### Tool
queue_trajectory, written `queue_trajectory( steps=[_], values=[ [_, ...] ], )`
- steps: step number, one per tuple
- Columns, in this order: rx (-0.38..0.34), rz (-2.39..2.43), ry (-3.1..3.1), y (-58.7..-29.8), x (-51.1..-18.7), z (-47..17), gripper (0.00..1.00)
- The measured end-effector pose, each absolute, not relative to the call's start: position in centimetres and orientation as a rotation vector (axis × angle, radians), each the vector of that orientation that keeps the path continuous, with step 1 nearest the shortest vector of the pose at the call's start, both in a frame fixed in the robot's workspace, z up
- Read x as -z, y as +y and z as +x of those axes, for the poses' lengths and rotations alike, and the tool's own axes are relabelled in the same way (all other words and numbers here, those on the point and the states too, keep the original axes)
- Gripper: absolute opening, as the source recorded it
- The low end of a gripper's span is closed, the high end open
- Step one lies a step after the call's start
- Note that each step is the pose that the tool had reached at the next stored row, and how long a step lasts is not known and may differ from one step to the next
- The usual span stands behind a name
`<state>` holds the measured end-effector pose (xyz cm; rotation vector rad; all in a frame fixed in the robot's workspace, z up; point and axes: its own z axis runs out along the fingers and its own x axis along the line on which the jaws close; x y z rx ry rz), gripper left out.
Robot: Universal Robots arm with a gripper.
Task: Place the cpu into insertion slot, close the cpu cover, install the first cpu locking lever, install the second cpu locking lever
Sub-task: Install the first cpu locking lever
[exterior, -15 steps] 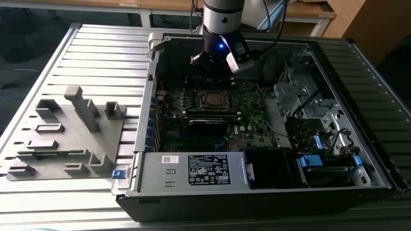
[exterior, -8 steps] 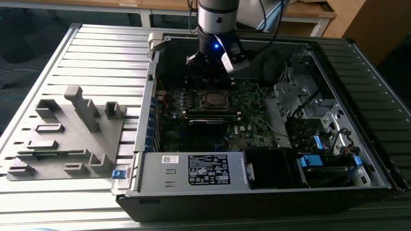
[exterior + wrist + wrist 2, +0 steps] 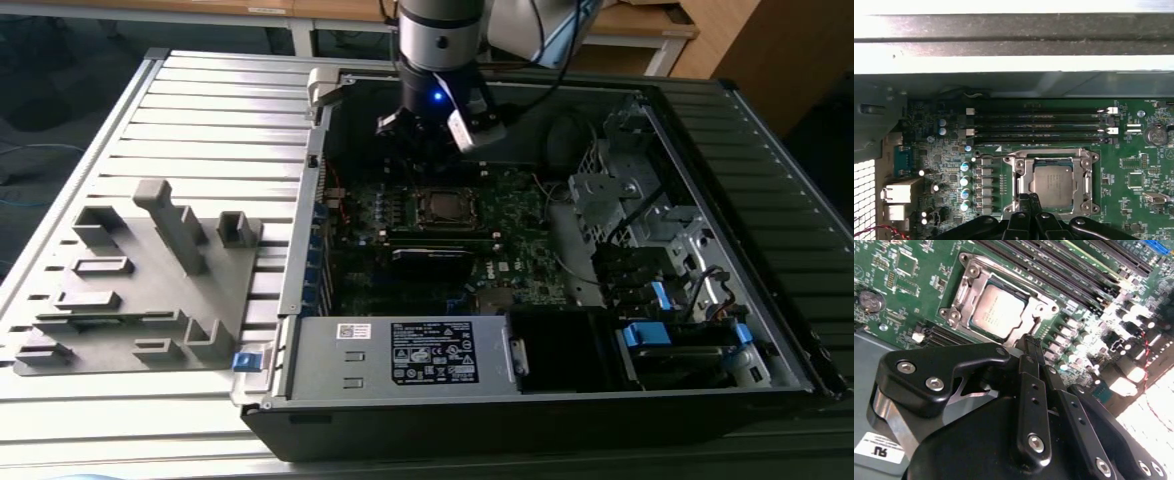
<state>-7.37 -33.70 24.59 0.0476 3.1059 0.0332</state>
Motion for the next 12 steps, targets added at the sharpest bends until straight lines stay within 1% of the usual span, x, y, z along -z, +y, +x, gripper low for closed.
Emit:
queue_trajectory(
  steps=[12],
  values=[
    [-0.033, 0.048, 3.106, -33.7, -25.33, -7.42, 0.11]
  ],
)
